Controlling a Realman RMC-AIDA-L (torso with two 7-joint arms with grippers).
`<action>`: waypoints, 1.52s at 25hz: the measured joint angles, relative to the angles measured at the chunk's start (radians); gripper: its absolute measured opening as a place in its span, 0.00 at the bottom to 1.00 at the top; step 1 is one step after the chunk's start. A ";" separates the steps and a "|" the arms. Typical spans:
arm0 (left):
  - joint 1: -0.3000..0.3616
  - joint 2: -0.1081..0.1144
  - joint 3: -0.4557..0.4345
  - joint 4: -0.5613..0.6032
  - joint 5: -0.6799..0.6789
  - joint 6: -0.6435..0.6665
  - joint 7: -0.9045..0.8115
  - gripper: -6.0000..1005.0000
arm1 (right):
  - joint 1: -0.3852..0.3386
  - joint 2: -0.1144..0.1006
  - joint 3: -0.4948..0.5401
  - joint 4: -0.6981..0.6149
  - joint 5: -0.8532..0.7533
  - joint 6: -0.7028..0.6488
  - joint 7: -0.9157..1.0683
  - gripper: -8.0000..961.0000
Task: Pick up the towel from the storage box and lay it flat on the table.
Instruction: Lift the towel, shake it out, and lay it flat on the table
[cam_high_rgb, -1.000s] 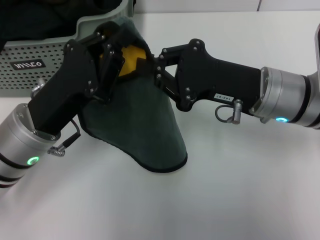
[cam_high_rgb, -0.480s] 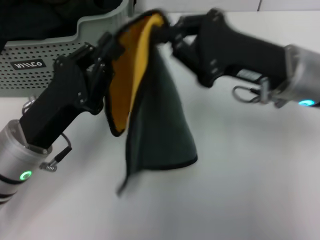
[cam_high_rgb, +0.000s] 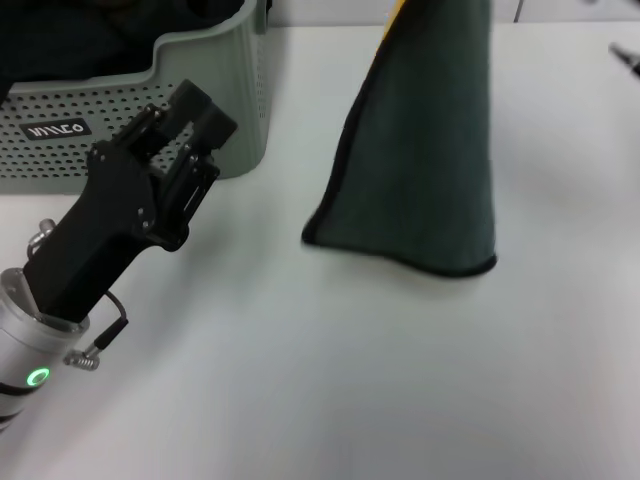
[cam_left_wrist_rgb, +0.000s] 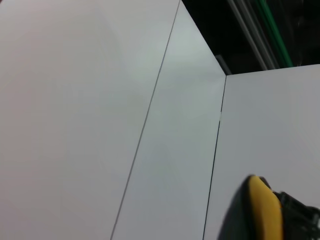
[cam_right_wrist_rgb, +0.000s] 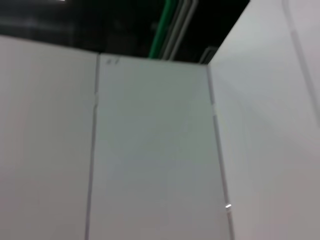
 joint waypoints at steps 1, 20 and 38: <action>0.000 0.000 0.001 0.000 0.002 0.000 0.000 0.33 | 0.002 0.000 0.030 -0.007 -0.005 -0.006 0.018 0.02; -0.033 0.000 0.004 0.003 0.046 -0.121 0.063 0.35 | 0.000 0.019 0.089 -0.049 0.015 -0.017 0.048 0.02; -0.054 0.000 0.006 0.012 0.123 -0.165 0.066 0.35 | 0.012 0.021 0.102 -0.053 0.017 -0.013 0.051 0.02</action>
